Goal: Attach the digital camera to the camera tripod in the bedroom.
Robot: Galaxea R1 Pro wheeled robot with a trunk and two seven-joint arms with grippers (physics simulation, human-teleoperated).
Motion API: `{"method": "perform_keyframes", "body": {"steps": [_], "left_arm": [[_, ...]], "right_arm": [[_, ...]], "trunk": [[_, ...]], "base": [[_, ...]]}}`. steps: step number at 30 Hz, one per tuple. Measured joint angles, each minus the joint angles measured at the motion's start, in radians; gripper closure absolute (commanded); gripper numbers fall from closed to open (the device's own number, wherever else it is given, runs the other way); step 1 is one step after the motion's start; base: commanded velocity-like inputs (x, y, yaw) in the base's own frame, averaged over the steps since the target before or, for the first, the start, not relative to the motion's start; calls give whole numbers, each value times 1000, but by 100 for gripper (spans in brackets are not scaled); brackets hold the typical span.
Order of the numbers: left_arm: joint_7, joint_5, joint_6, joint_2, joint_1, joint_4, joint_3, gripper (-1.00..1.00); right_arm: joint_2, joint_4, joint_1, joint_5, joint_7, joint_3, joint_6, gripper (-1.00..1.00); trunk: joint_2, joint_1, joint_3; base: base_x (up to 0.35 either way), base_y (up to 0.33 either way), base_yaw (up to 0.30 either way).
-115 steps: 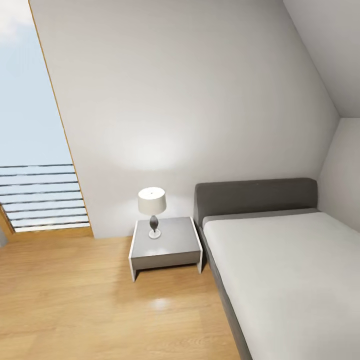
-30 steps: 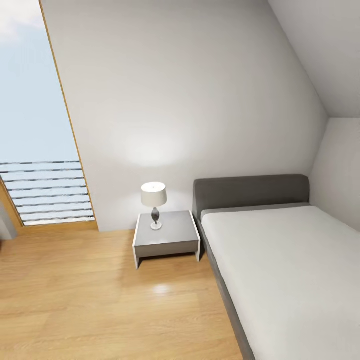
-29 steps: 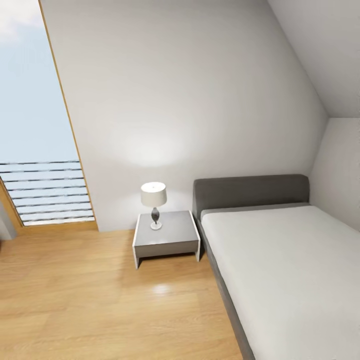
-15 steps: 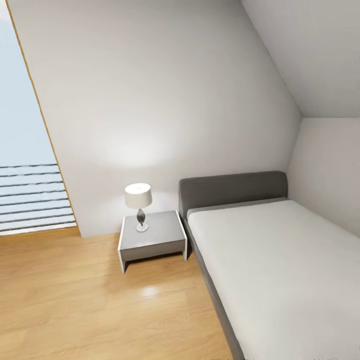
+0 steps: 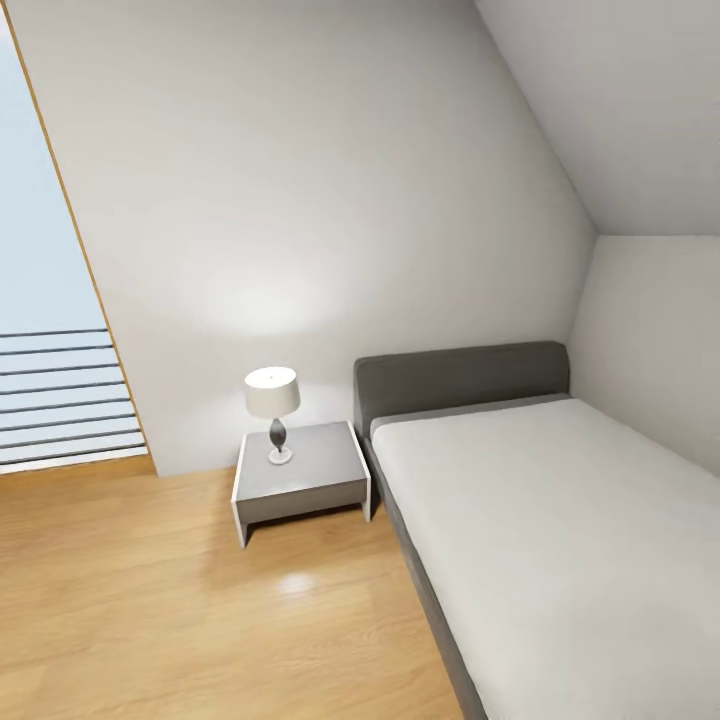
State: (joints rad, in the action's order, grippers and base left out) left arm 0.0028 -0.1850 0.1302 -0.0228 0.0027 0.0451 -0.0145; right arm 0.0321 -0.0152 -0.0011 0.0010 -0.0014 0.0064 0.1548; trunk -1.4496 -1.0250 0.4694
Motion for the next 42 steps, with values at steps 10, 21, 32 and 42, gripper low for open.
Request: {"method": "perform_keyframes", "body": {"steps": [10,21,32,42], "left_arm": [[0,0,0,0,0,0,0,-100],[0,0,0,0,0,0,0,-100],[0,0,0,-1,0,0,0,-100],[0,0,0,-2,0,0,0,-100]], "right_arm": [[1,0,0,5,0,1,0,-100],[2,0,0,6,0,1,0,-100],[2,0,0,5,0,1,1,-100],[2,0,0,5,0,1,1,-100]], "trunk": [[0,0,0],[0,0,0],[0,0,0],[0,0,0]], "base": [[0,0,-2],[0,0,0],[-65,0,0],[-196,0,0]]}}
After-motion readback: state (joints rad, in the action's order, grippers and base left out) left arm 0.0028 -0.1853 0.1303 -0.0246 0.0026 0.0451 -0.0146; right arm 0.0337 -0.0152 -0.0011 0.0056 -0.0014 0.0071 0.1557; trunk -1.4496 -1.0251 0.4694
